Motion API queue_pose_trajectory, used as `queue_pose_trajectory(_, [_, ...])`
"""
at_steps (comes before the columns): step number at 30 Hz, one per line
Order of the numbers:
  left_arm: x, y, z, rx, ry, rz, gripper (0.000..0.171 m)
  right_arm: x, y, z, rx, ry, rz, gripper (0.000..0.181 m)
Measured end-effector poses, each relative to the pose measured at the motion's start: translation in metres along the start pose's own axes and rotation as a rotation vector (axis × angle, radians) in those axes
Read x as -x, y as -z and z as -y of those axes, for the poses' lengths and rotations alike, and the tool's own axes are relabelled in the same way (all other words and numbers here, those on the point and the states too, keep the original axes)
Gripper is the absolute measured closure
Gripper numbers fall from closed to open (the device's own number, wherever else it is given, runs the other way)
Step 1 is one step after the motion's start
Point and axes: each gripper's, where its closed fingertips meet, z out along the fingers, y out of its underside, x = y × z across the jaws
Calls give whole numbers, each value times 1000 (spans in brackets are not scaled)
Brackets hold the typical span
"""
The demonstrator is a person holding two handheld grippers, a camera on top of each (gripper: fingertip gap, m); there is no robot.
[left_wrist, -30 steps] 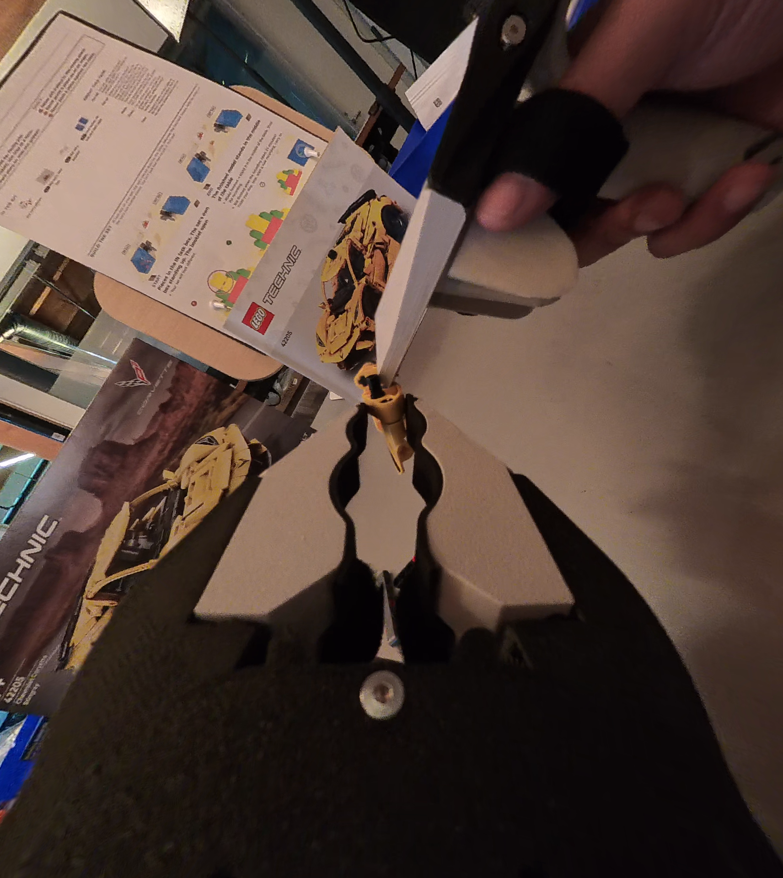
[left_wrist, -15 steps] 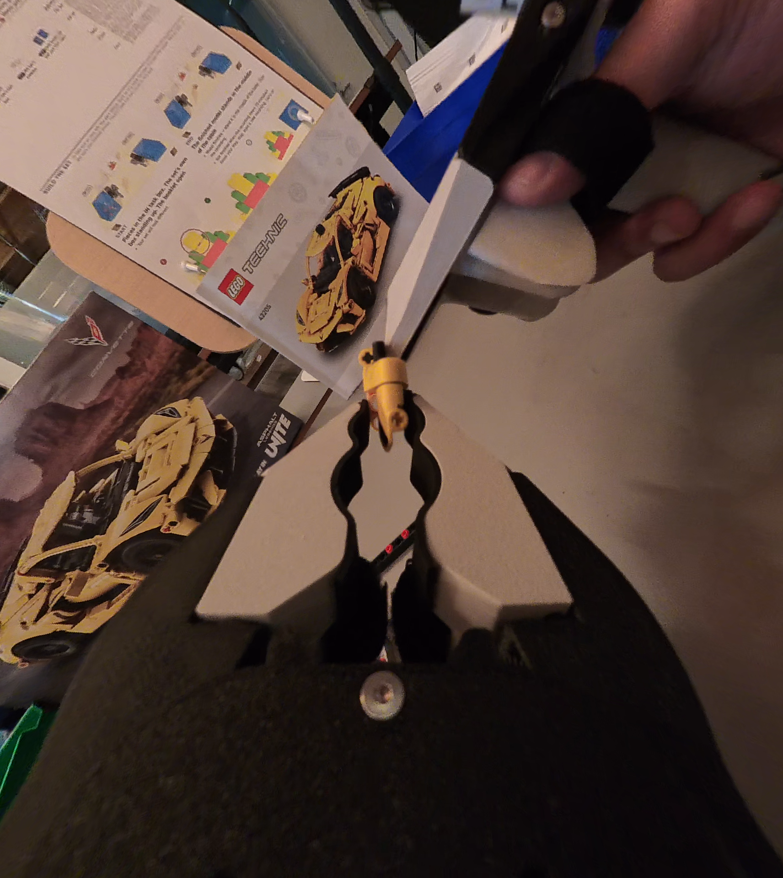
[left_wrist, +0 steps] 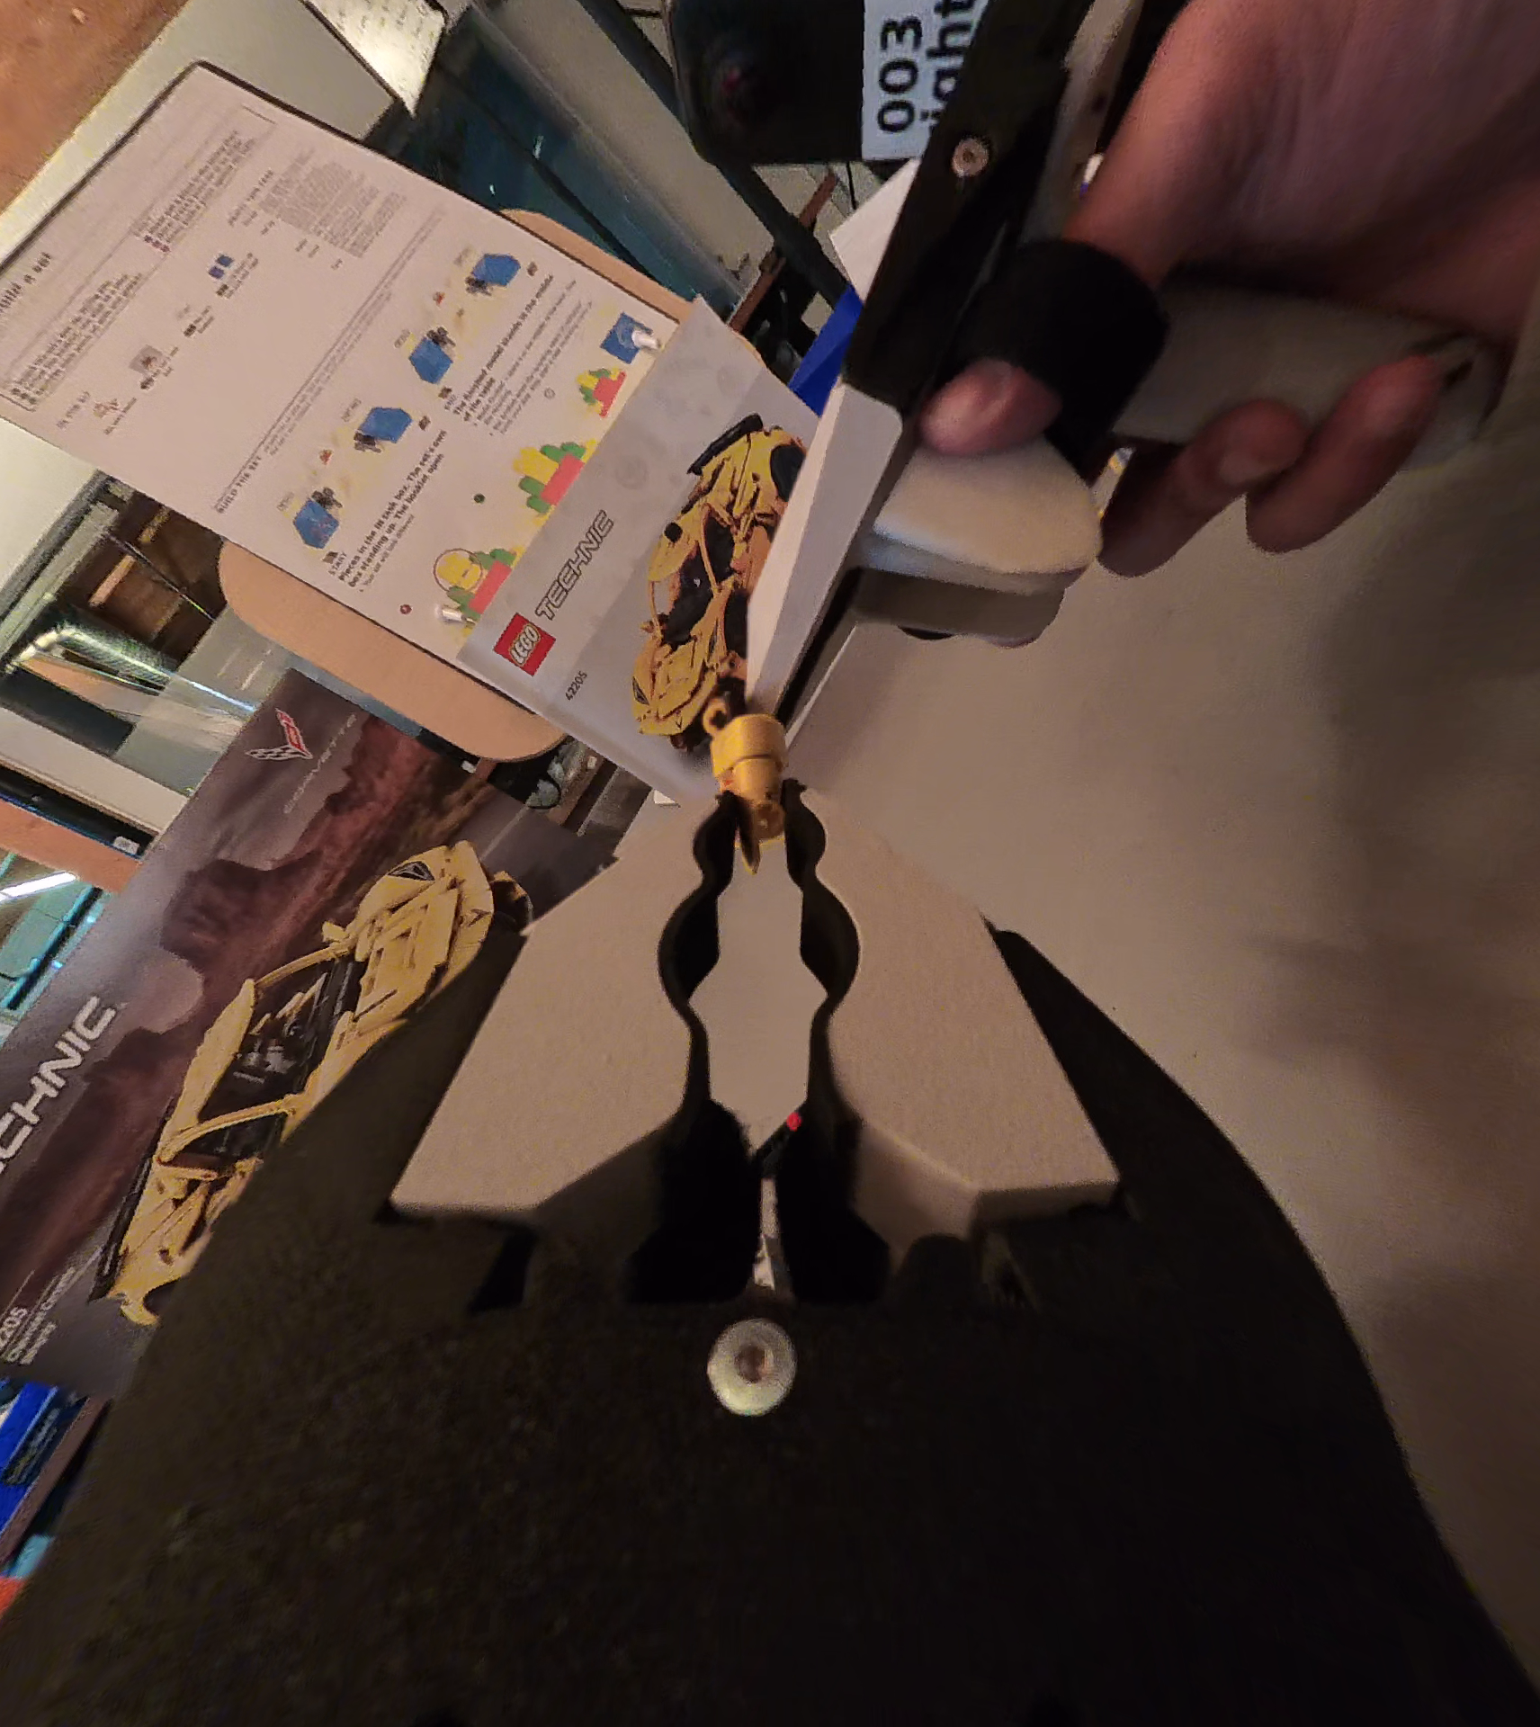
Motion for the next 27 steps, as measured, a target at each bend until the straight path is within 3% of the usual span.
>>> queue_pose_trajectory(6, [-5,-3,-13,77,-51,-24,163,-10,-7,-7,7,-66,-53,174])
queue_pose_trajectory(12, [-2,-1,-18,96,-26,-53,162,-9,-7,-8,-9,-167,28,176])
queue_pose_trajectory(13, [4,0,-32,161,-37,-26,164,-17,1,3,-80,-185,-1,175])
queue_pose_trajectory(15, [23,10,-69,253,27,13,164,-40,67,50,-353,-278,-16,176])
queue_pose_trajectory(17, [36,21,-67,175,151,23,164,-49,96,55,-346,-202,-113,176])
queue_pose_trajectory(21, [13,14,-64,157,182,-91,163,-32,73,43,-270,-242,15,176])
queue_pose_trajectory(23, [-6,13,-52,88,269,-227,163,-33,69,39,-264,-276,42,175])
queue_pose_trajectory(26, [-6,12,-34,30,401,-262,163,-25,63,39,-257,-297,117,175])
queue_pose_trajectory(27, [-4,13,-26,-3,512,-289,163,-23,57,34,-226,-290,115,175])
